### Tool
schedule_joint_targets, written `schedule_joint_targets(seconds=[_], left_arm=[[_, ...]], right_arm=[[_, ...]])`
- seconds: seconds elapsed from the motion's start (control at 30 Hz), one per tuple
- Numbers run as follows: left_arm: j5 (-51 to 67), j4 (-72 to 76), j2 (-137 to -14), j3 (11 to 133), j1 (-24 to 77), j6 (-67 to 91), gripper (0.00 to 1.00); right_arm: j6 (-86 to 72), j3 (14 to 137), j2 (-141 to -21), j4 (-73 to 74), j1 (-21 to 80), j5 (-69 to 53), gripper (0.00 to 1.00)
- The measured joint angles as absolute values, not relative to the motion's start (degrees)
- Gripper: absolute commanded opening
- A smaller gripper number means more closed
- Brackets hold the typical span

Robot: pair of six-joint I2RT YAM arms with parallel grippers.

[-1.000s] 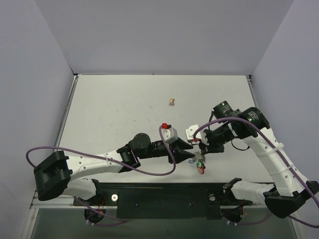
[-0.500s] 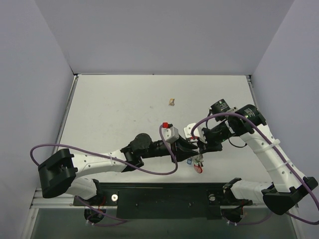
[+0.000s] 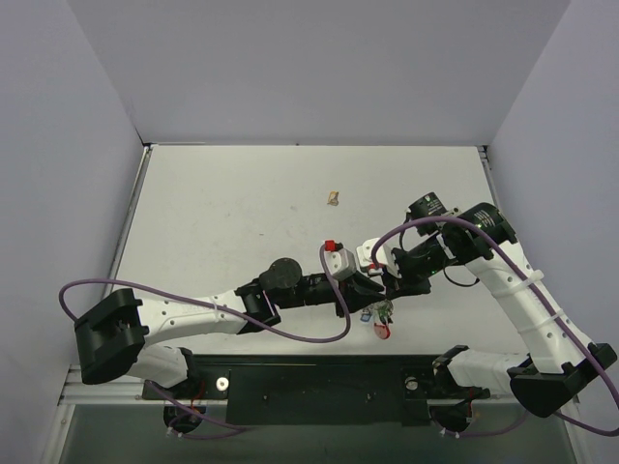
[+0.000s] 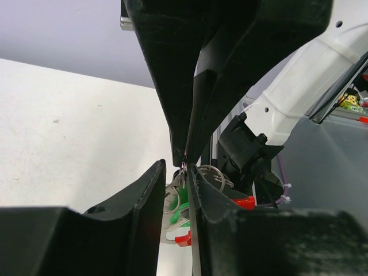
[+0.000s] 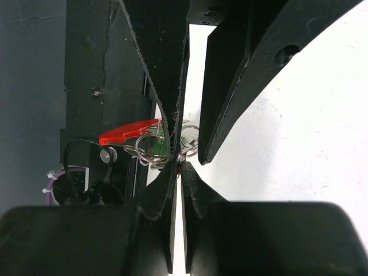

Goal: Put the keys on the keyring

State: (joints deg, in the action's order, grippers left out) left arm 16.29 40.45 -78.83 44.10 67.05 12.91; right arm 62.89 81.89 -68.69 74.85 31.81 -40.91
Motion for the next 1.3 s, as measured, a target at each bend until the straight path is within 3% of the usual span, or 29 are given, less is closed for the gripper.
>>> schedule_joint_targets(seconds=[0.3,0.9,0.97,1.0,1.17,1.3], left_arm=[[16.1,37.3,-78.8,44.9,67.3,11.7,0.18],[15.8,36.6,-78.5,45.3,67.5,11.6,0.21],[15.8,36.6,-78.4,45.3,67.5,11.6,0.15],[15.8,36.6,-78.4,45.3,67.5,11.6,0.02],[16.2,36.5,-78.4,45.3,67.6,11.7,0.00],[16.1,36.5,-78.3,45.3,67.6,11.8,0.00]], right_arm=[[62.8,81.9,-68.7,74.8,31.8,-40.9,0.00],[61.7,81.9,-68.7,74.8,31.8,-41.0,0.00],[61.7,81.9,-68.7,74.8,31.8,-41.1,0.00],[61.6,81.9,-68.7,74.8,31.8,-41.1,0.00],[61.6,81.8,-68.7,74.7,31.6,-41.1,0.00],[60.9,81.7,-68.7,74.7,31.4,-41.4,0.12]])
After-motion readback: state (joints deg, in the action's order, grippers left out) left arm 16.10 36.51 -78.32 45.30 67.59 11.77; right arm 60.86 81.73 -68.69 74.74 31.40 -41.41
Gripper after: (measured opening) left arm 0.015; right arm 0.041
